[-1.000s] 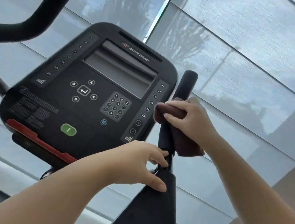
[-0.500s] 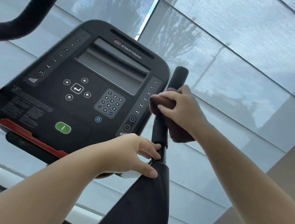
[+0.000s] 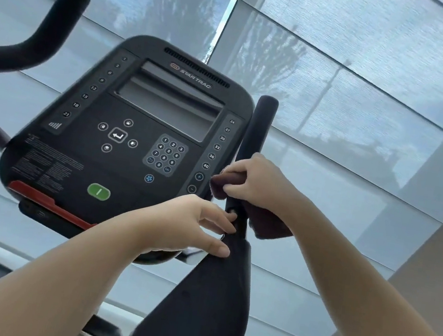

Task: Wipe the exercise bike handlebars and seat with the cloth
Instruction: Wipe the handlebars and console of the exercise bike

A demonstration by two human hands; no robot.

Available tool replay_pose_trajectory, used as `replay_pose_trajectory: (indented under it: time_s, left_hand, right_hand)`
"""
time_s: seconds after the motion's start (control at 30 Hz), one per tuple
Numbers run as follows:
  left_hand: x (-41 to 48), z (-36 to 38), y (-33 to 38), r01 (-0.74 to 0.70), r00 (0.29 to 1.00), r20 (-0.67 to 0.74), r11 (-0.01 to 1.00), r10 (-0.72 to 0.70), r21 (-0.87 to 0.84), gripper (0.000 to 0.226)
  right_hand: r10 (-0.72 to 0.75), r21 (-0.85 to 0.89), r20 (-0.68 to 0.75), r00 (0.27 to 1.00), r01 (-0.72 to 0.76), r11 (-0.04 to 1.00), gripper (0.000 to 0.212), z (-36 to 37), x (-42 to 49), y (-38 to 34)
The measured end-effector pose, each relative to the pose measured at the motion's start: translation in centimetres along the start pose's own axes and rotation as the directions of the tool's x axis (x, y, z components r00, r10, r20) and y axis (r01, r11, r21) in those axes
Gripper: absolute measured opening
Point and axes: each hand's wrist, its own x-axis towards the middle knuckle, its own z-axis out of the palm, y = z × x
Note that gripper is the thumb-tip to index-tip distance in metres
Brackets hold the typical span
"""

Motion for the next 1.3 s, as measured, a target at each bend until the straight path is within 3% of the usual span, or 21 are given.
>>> replay_pose_trajectory:
  time_s: [0.1,0.17,0.23,0.3,0.33,0.4,0.6,0.7,0.87,1.0,1.07,1.17,1.3]
  left_hand:
    - [-0.1,0.1,0.2,-0.001,1.000,-0.011,1.000,0.000,-0.021,0.031]
    - [-0.2,0.2,0.3,0.007,1.000,-0.024,1.000,-0.008,-0.016,0.032]
    - [-0.4,0.2,0.7,0.022,1.000,-0.022,1.000,-0.022,-0.006,0.032]
    - [-0.6,0.3,1.0,0.028,0.999,-0.024,1.000,-0.028,-0.011,0.031]
    - [-0.7,0.3,1.2,0.028,0.999,-0.027,1.000,-0.028,-0.011,0.031]
    - [-0.8,0.5,1.5,0.034,0.999,-0.034,0.999,-0.033,0.011,0.030]
    - [-1.3,0.5,2.7,0.079,0.994,-0.095,0.976,-0.061,0.201,0.025]
    - [-1.4,0.6,3.4,0.088,0.994,-0.090,0.962,-0.066,0.257,0.025]
    - [-2.2,-0.2,4.9,0.173,0.985,-0.025,0.940,-0.173,0.294,0.027]
    - [-4.2,-0.3,5.7,0.225,0.966,0.047,0.913,-0.255,0.341,0.037]
    - [-5.8,0.4,5.4,0.189,0.970,0.071,0.901,-0.234,0.391,0.050]
    - [-8.2,1.9,4.5,0.111,0.992,-0.003,0.868,-0.125,0.483,0.065]
    - [-10.4,3.5,3.5,0.038,0.988,-0.146,0.841,0.048,0.540,0.060]
  right_hand:
    - [-0.009,0.340,-0.020,1.000,0.015,0.940,0.023,0.5,-3.2,1.1]
    - [0.033,0.444,-0.059,0.998,-0.003,0.896,0.027,0.4,-3.9,2.1]
    - [0.111,0.449,-0.219,0.969,-0.001,0.893,0.023,0.0,-2.9,3.2]
    - [0.259,0.518,-0.395,0.881,-0.019,0.855,0.020,0.1,-1.2,3.7]
    - [0.336,0.601,-0.401,0.852,-0.032,0.799,0.020,0.6,-0.7,3.6]
    - [0.397,0.724,-0.303,0.866,-0.062,0.687,0.019,2.1,-1.0,3.1]
    - [0.251,0.762,-0.186,0.950,-0.022,0.647,0.025,4.0,-8.4,1.7]
    - [0.279,0.690,-0.246,0.928,-0.035,0.723,0.034,4.6,-11.4,0.0]
    - [0.272,0.790,-0.213,0.939,0.002,0.612,0.035,3.4,-13.8,-0.8]
    - [0.438,0.727,-0.309,0.844,-0.088,0.681,0.028,3.9,-13.3,-1.4]
    - [0.454,0.750,-0.248,0.856,-0.127,0.650,0.028,4.4,-13.4,-2.3]
    - [0.442,0.778,-0.180,0.879,-0.148,0.611,0.032,4.2,-14.7,-3.3]
    - [0.473,0.723,-0.188,0.861,-0.205,0.660,0.032,4.6,-16.8,-4.8]
